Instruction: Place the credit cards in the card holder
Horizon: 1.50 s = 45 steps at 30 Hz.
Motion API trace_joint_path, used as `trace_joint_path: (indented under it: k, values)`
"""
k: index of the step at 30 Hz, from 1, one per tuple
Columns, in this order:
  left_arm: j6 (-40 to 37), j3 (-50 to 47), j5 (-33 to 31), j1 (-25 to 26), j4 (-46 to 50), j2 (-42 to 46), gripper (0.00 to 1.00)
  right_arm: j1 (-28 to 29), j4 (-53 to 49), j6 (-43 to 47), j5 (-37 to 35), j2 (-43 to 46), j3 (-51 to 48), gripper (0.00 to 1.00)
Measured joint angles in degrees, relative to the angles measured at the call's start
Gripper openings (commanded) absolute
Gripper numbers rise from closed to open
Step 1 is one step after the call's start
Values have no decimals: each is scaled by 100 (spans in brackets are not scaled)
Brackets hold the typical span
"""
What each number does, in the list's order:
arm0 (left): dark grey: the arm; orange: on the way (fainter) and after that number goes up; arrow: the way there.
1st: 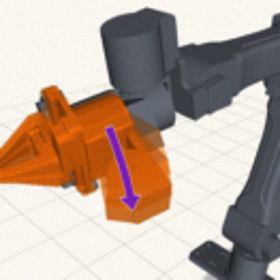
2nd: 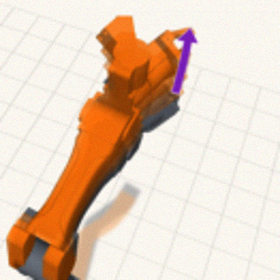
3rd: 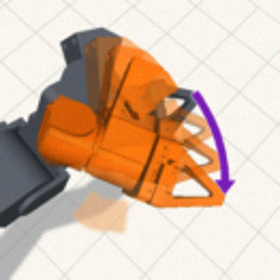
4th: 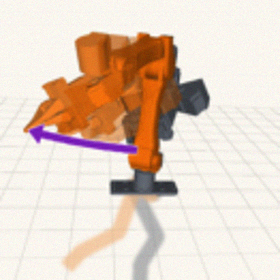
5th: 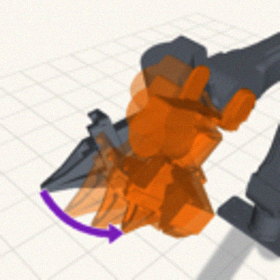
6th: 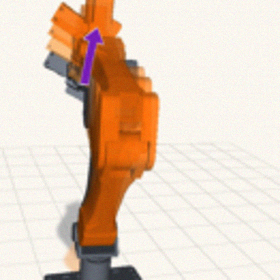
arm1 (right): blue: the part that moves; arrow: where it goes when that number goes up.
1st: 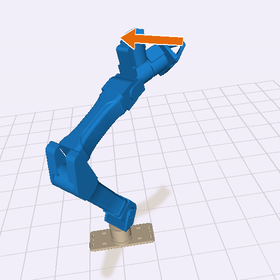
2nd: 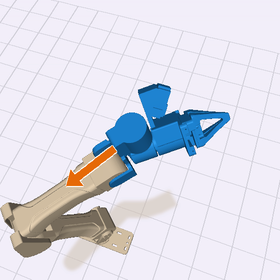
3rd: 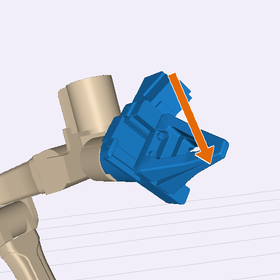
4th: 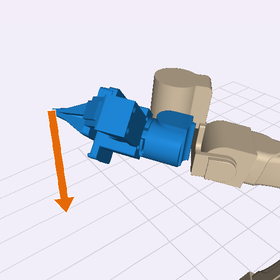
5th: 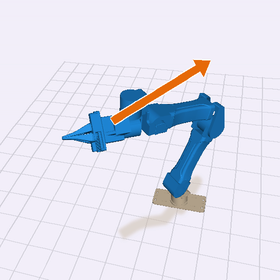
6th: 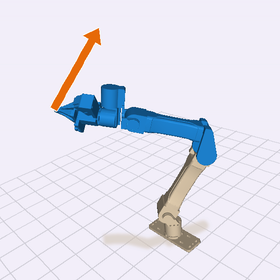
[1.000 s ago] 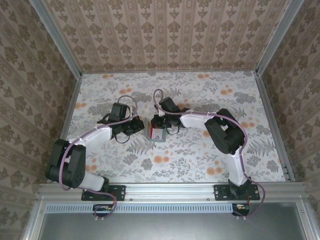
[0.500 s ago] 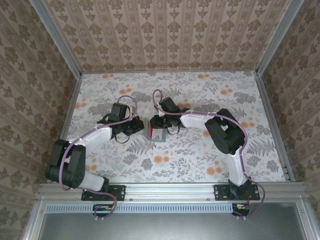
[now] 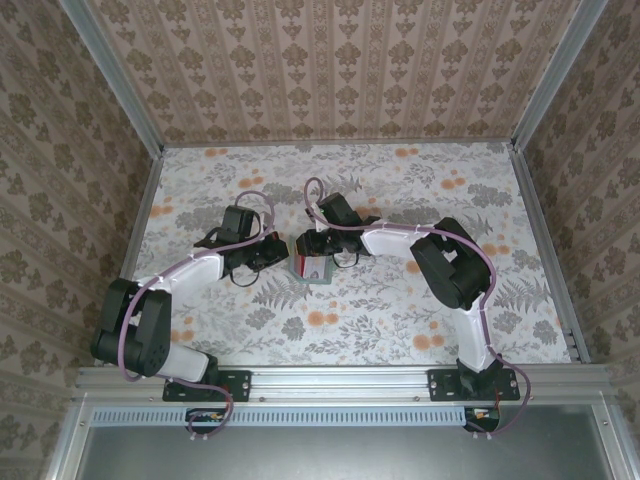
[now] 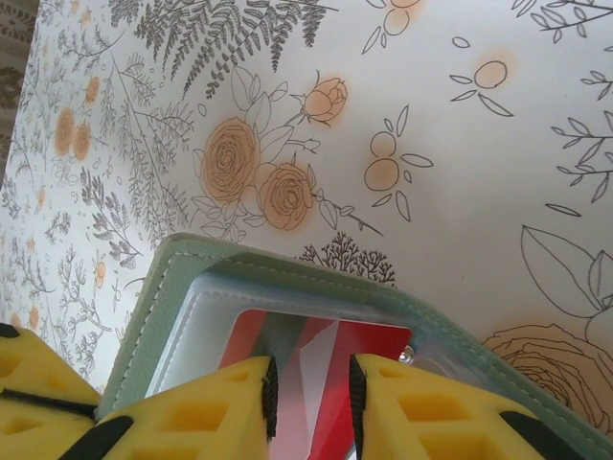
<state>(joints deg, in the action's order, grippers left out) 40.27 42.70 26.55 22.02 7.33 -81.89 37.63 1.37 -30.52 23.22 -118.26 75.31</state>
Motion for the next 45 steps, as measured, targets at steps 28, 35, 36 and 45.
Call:
trace_joint_path:
  k: [28, 35, 36, 45]
  values:
    - [-2, -26, -87, 0, 44, 33, 0, -70, -177, 175, -339, 131, -199, 0]
    - [-2, -26, -107, -7, 63, 33, 0, -116, -184, 186, -356, 278, -369, 0]
    - [-2, -26, -107, -7, 66, 33, 0, -122, -186, 188, -356, 295, -389, 0]
    - [-2, -26, -107, -26, 68, 33, 0, -251, -197, 184, -481, 501, -791, 13]
